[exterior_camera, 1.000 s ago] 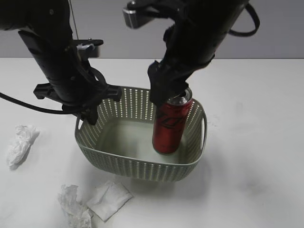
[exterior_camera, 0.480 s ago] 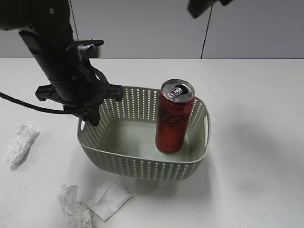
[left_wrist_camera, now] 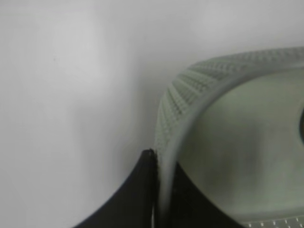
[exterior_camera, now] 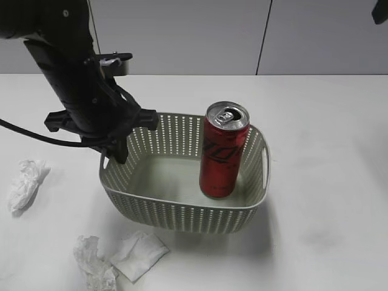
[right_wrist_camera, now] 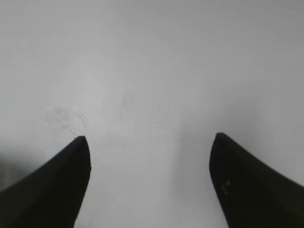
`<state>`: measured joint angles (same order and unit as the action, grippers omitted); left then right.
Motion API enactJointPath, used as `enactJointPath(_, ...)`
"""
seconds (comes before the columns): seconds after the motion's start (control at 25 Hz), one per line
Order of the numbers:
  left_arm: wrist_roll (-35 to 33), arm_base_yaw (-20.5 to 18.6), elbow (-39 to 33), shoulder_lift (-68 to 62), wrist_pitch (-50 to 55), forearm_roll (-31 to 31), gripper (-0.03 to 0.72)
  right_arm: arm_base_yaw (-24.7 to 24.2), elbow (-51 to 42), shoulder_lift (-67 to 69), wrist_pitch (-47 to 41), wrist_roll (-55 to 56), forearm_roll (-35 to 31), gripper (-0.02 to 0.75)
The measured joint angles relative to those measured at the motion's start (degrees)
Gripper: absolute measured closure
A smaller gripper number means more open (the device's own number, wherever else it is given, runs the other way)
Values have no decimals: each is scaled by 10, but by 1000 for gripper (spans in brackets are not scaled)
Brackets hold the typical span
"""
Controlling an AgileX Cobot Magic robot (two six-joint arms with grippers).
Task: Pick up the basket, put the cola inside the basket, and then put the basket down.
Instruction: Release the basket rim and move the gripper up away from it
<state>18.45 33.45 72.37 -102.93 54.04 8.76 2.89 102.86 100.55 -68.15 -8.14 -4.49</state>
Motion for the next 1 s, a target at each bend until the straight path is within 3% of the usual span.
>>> enactJointPath(0.56, 44, 0, 4, -2, -26, 10, 690, -4, -335, -359, 24, 0, -2, 148)
enactJointPath(1.0, 61, 0, 105, -105, -12, 19, 690, -4, -598, -677, 78, 0, 10, 149)
